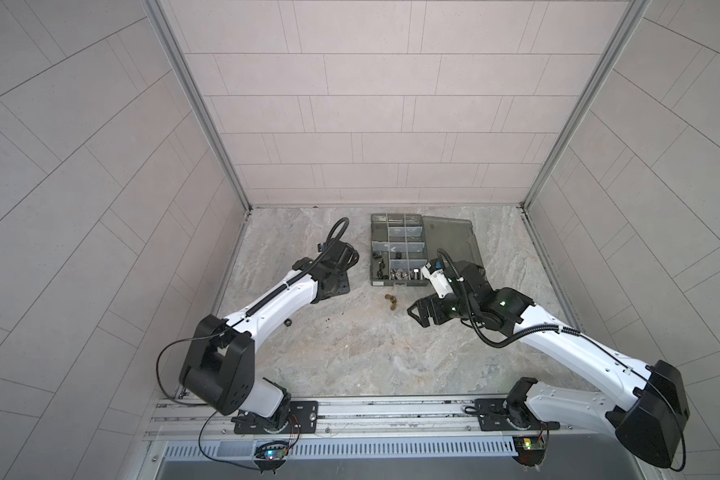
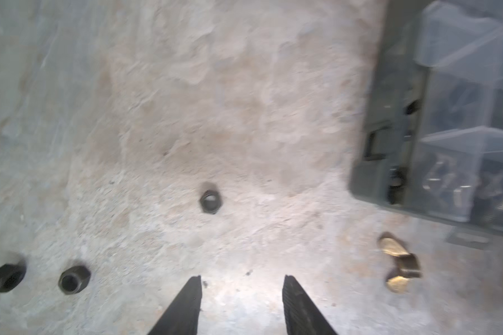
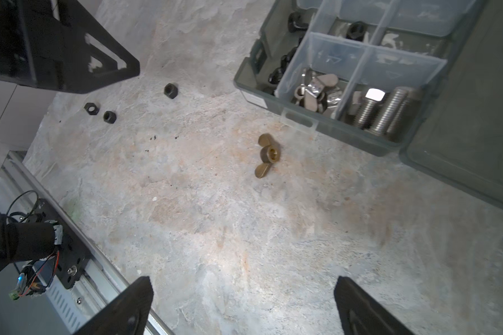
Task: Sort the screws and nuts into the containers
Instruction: 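Withdraw the left gripper and move it over another black hex nut, then lower the left gripper onto the black hex nut and close on it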
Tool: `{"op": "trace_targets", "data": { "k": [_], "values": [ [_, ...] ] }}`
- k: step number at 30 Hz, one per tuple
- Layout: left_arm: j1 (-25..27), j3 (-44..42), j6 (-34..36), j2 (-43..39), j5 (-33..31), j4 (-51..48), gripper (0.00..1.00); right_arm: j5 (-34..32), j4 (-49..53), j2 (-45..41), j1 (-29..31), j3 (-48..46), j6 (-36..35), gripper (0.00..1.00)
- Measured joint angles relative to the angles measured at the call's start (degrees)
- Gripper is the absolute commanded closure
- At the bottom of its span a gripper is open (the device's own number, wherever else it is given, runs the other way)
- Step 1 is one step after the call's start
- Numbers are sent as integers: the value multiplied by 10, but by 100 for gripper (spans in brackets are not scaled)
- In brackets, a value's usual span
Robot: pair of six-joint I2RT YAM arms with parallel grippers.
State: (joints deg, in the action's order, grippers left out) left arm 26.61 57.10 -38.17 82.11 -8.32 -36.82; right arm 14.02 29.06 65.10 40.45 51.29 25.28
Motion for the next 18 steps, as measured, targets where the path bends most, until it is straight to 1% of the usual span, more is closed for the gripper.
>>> {"op": "trace_targets", "data": {
  "k": [2, 4, 9, 14, 18],
  "values": [
    [-18, -48, -6, -28, -2, 9, 47, -12, -6, 0, 31, 0, 10, 1],
    [-36, -72, -9, -44, 1, 16, 47, -26, -7, 1, 60, 4, 19, 1],
    [-75, -80, -9, -48, 24, 45, 47, -62, -10, 31, 128, 43, 33, 1],
    [-90, -65, -8, -9, 56, 61, 47, -95, -12, 77, 178, 94, 37, 1],
    [-92, -43, -8, 38, 73, 72, 47, -110, -14, 94, 189, 103, 38, 1]
  ]
}}
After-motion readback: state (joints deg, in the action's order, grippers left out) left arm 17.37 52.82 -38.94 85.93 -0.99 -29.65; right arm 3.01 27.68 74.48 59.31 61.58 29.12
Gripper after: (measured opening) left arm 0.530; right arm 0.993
